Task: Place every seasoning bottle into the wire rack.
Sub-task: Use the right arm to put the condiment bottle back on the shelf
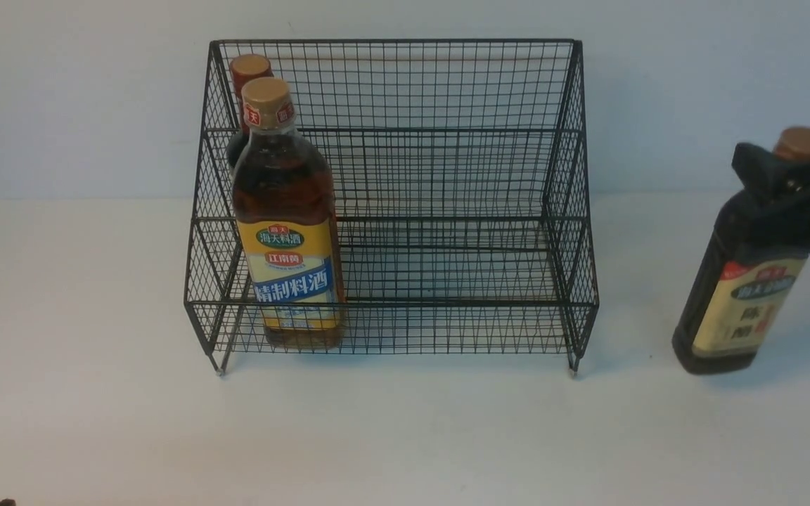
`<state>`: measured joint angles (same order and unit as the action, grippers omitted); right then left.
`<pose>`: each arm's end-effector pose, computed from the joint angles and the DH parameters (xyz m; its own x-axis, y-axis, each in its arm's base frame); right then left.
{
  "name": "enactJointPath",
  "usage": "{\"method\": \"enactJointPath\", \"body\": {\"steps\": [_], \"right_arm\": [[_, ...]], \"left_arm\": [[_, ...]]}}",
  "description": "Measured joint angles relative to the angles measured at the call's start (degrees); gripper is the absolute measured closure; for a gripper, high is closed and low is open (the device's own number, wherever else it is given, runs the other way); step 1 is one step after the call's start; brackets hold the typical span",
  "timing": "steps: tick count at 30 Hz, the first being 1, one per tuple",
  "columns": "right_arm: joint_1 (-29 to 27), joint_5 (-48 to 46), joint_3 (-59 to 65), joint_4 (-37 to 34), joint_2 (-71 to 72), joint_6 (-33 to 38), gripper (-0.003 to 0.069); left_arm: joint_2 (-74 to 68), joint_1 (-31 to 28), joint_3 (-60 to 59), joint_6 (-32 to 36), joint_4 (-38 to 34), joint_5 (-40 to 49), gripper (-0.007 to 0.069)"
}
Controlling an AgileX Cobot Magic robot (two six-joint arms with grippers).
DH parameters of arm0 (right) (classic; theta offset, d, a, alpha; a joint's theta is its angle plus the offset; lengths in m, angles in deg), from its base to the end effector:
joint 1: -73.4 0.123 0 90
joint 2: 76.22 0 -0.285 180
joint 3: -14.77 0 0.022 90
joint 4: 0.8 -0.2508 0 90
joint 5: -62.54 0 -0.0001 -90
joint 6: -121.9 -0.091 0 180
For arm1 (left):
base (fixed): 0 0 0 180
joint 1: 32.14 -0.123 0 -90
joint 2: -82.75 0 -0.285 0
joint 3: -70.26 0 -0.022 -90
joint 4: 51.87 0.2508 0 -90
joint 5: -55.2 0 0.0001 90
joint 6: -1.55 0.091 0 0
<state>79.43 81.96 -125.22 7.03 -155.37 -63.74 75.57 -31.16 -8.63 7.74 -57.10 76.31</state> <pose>0.2637 0.0320 0.2842 -0.1665 -0.0483 -0.9849 -0.1545 0.9877 -0.0223 0.0528 -0.0039 0.1709 -0.2928 0.0278 -0.9558 0.0552 0.9984 0.0122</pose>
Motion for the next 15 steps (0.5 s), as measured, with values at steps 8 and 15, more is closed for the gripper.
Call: {"method": "enactJointPath", "body": {"steps": [8, 15], "right_arm": [[8.25, -9.25, -11.15, -0.47, 2.41, -2.77, 0.0342], [14.53, -12.22, -18.03, -7.07, 1.66, -2.31, 0.0342]], "left_arm": [[0.00, 0.00, 0.00, -0.02, 0.00, 0.00, 0.0629], [0.00, 0.00, 0.00, -0.02, 0.00, 0.00, 0.0629]]}}
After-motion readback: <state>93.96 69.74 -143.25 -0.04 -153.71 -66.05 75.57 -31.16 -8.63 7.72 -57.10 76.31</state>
